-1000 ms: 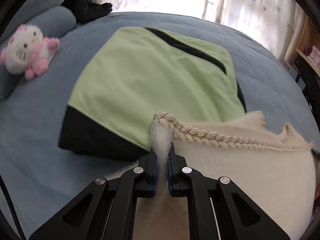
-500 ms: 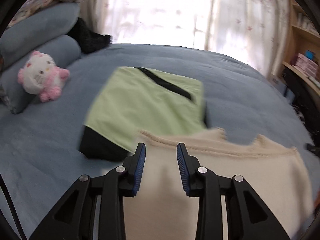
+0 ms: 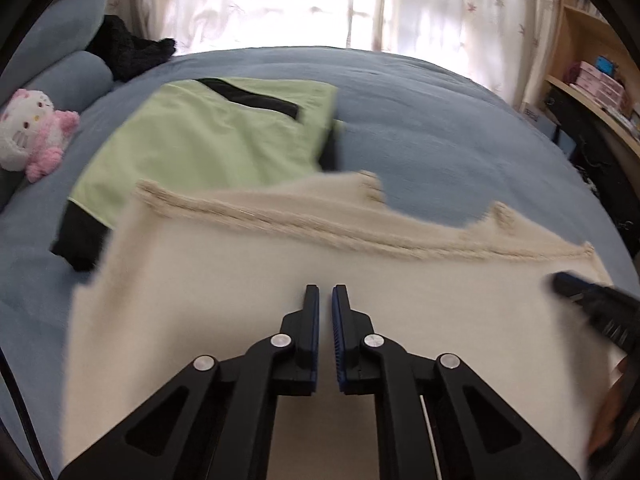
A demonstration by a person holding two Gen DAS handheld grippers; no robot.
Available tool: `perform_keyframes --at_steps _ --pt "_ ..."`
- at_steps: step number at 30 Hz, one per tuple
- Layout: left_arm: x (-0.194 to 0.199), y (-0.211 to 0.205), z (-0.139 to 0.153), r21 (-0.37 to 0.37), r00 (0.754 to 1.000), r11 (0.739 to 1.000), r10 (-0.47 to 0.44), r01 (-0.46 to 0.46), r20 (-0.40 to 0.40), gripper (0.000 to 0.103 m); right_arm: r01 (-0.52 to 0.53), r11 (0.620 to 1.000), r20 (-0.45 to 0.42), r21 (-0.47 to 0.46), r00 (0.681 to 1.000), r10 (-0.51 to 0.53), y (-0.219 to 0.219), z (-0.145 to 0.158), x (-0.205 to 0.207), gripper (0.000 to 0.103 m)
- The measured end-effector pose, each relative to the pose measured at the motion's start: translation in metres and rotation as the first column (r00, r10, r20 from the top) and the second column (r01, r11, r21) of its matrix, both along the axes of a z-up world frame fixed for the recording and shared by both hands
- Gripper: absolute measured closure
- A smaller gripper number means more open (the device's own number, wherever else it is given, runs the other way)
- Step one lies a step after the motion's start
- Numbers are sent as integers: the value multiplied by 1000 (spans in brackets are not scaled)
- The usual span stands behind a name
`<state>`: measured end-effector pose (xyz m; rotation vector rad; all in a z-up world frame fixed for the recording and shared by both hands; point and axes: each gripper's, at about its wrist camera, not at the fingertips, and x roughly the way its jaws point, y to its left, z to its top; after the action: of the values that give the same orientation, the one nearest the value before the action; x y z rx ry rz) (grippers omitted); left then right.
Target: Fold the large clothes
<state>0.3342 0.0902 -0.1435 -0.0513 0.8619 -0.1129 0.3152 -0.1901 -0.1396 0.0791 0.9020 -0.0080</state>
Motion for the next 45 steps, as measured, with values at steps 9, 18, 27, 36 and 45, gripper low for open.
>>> perform_keyframes --at_steps 9,18,27,36,45 --pt "26 98 -7 5 979 979 203 -203 -28 97 274 962 -59 -2 960 -273 -157 -18 -1 103" --pt "30 105 -1 12 985 985 173 -173 -25 98 344 936 -57 78 938 -341 -175 -15 -9 103" --pt "-30 102 61 64 990 988 140 -141 25 91 197 967 4 161 980 -200 -121 48 -65 93" --pt "-148 55 72 -52 999 997 49 -49 4 85 -29 972 19 231 999 26 -9 49 -137 74" --pt "-184 5 9 -17 997 1000 15 -16 -74 85 -171 957 -23 235 983 182 76 6 -173 74"
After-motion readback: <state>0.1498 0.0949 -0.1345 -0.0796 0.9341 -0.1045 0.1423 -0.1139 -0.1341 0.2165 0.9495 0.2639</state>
